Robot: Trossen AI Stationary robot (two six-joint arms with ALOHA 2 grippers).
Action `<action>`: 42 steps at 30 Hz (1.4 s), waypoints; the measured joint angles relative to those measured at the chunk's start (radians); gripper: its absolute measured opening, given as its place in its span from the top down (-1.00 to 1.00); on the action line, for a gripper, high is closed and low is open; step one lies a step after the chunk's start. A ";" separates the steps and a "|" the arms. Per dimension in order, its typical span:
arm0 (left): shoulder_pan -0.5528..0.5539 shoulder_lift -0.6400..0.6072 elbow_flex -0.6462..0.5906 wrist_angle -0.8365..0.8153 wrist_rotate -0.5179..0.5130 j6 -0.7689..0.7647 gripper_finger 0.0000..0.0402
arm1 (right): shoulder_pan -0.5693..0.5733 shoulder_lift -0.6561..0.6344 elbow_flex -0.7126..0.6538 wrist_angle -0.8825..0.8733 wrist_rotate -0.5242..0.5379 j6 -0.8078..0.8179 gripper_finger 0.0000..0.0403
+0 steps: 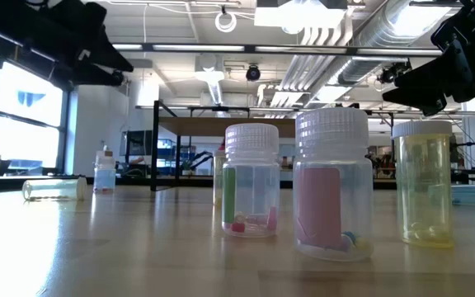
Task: Pick and place medicine bottles onto shelf by color
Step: Put the top white pill bottle on the shelf
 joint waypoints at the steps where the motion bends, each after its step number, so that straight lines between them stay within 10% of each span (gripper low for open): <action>1: 0.013 0.009 0.026 -0.061 0.005 -0.036 -0.28 | 0.000 0.000 0.000 0.000 0.000 0.000 -0.13; 12: 0.051 0.140 0.082 -0.370 0.144 -0.417 -0.28 | 0.000 0.000 0.000 0.000 0.000 0.000 -0.13; 42: 0.051 0.520 0.081 -0.292 0.111 -0.578 -0.28 | 0.000 0.000 0.000 0.000 0.000 0.000 -0.13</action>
